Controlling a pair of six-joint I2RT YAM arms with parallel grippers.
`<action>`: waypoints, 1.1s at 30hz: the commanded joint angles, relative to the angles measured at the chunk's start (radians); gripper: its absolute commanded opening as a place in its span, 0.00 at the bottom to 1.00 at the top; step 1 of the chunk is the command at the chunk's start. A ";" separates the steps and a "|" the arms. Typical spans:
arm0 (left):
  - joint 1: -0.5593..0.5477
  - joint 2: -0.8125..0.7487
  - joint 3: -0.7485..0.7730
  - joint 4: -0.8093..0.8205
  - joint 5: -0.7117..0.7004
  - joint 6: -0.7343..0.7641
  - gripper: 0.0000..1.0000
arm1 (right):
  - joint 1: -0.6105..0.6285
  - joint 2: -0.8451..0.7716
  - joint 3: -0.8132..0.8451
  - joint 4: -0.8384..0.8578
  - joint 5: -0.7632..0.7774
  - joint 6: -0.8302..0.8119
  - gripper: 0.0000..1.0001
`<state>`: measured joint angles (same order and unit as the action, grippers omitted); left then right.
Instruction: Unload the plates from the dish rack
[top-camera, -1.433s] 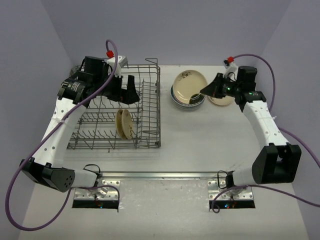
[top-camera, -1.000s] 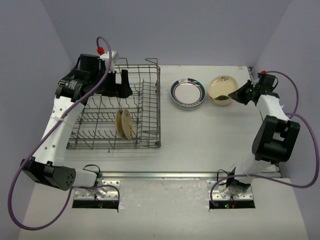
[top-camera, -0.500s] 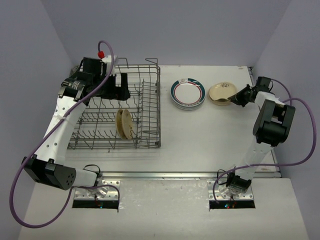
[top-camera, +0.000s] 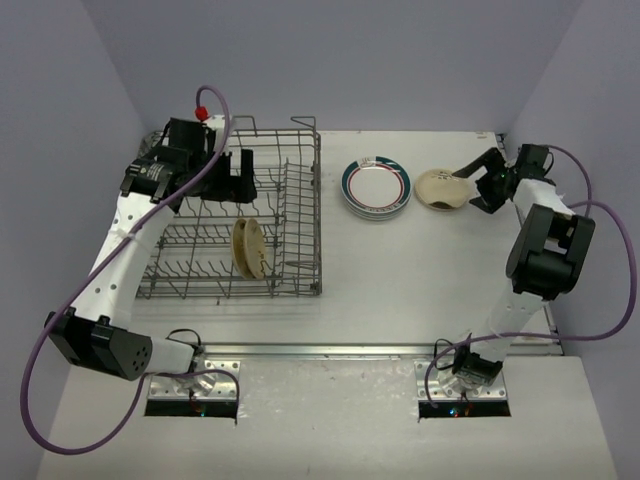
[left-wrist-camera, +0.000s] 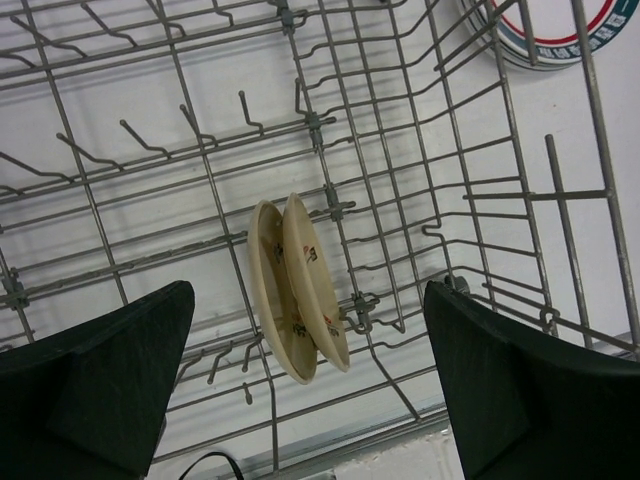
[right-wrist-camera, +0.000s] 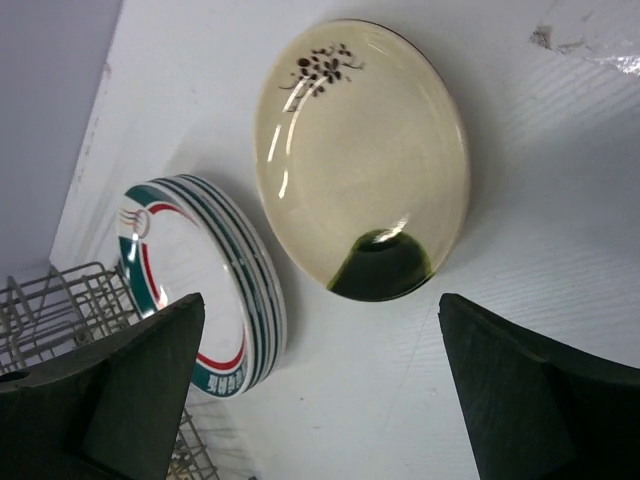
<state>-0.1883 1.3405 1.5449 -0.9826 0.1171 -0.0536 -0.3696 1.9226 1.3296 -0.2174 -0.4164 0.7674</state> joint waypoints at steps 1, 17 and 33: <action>0.010 -0.015 -0.069 -0.020 -0.049 0.014 0.83 | 0.037 -0.244 -0.017 -0.031 0.101 -0.182 0.99; 0.010 0.088 -0.203 -0.087 -0.112 0.047 0.35 | 0.193 -0.569 -0.214 0.025 0.172 -0.358 0.99; 0.010 0.194 -0.154 -0.108 -0.095 0.044 0.26 | 0.193 -0.570 -0.204 0.025 0.149 -0.359 0.99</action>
<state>-0.1883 1.5200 1.3391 -1.0907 0.0191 -0.0078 -0.1806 1.3712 1.1122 -0.2199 -0.2646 0.4223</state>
